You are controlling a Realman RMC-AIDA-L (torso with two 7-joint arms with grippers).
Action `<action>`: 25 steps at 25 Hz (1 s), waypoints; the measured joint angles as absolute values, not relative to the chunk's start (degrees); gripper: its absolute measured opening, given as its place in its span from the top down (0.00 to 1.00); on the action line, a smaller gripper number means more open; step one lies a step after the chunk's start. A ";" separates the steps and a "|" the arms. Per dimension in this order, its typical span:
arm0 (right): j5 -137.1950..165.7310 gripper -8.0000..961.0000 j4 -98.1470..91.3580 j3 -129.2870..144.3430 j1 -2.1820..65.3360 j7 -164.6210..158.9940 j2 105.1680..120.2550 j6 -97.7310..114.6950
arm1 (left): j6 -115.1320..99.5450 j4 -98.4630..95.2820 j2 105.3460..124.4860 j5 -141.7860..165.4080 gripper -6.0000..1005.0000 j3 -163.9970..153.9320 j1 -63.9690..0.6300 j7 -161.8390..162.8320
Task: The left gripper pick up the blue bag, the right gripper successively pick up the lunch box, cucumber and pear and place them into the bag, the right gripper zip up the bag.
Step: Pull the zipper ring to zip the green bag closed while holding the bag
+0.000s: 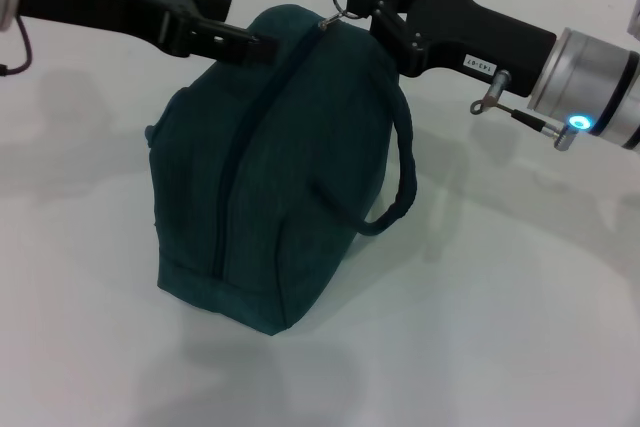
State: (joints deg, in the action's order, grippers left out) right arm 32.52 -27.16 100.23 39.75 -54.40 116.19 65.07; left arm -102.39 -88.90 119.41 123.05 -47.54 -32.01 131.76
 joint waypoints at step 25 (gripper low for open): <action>32.43 0.98 -26.80 99.49 39.67 -54.40 116.03 65.39 | -92.91 -97.30 119.66 122.32 0.14 -65.17 -24.70 143.58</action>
